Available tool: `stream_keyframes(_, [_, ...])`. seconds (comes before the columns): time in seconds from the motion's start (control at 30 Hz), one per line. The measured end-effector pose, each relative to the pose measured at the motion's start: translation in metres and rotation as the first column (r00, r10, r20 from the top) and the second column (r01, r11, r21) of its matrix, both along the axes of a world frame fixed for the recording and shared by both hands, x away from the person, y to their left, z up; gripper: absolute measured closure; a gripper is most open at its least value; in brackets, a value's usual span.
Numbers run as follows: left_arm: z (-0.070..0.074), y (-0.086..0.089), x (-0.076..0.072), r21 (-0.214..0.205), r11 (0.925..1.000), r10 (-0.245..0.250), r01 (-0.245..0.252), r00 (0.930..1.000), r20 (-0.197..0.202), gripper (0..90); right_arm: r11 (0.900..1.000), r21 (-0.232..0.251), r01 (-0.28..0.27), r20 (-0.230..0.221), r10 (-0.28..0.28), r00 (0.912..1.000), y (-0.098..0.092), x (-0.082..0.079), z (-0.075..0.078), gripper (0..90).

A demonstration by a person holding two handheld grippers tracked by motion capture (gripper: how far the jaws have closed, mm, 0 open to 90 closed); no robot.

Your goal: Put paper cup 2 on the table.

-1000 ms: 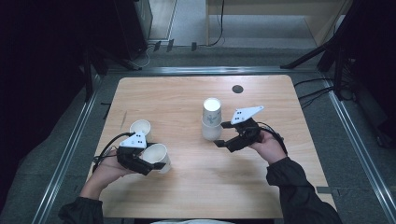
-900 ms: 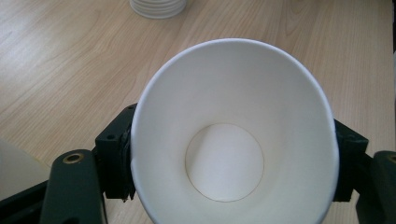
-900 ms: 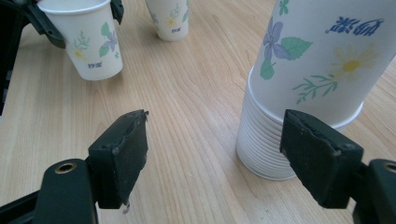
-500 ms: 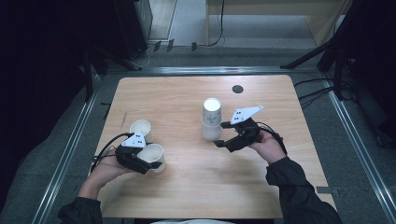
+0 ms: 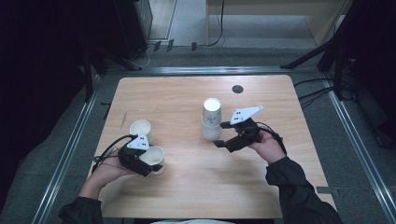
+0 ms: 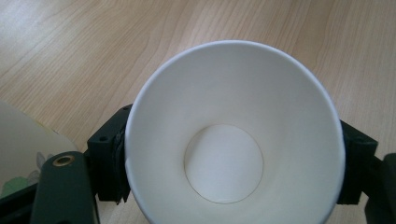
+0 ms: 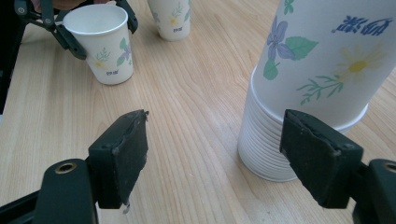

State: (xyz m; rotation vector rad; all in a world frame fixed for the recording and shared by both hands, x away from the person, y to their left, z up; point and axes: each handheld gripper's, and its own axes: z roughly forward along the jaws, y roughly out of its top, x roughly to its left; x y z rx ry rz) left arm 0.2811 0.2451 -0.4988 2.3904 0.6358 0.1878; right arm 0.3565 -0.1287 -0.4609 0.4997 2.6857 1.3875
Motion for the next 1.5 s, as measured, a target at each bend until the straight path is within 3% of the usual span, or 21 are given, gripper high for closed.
stream_keyframes(0.27, [-0.001,0.000,0.000,0.001,1.0000,-0.008,0.008,0.9999,-0.013,19.7,1.0000,0.002,0.000,0.002,0.000,1.0000,0.000,0.000,0.000,23.5])
stream_keyframes(0.5, [-0.001,-0.001,0.002,-0.005,1.0000,-0.005,0.005,0.9985,-0.054,12.8,1.0000,0.001,-0.001,0.002,0.001,1.0000,0.000,0.000,0.000,23.5])
stream_keyframes(0.7, [0.004,-0.001,0.002,-0.030,0.9996,0.001,-0.003,0.9975,-0.070,10.5,1.0000,-0.001,-0.004,0.006,0.004,1.0000,0.000,0.000,0.001,23.5])
stream_keyframes(1.07, [0.030,0.000,0.004,-0.091,0.9954,0.028,-0.031,0.9989,-0.038,7.7,1.0000,-0.007,-0.001,0.018,0.001,0.9998,-0.003,-0.003,0.002,23.5])
stream_keyframes(1.4, [0.053,-0.019,0.005,-0.161,0.9866,0.020,-0.022,0.9997,-0.011,7.8,0.9999,-0.014,-0.001,0.029,0.002,0.9996,-0.006,-0.011,0.001,23.4])
stream_keyframes(1.5, [0.056,-0.028,0.008,-0.165,0.9859,0.023,-0.025,0.9997,-0.012,7.8,0.9998,-0.021,0.008,0.029,-0.007,0.9995,-0.010,-0.013,0.000,23.4])
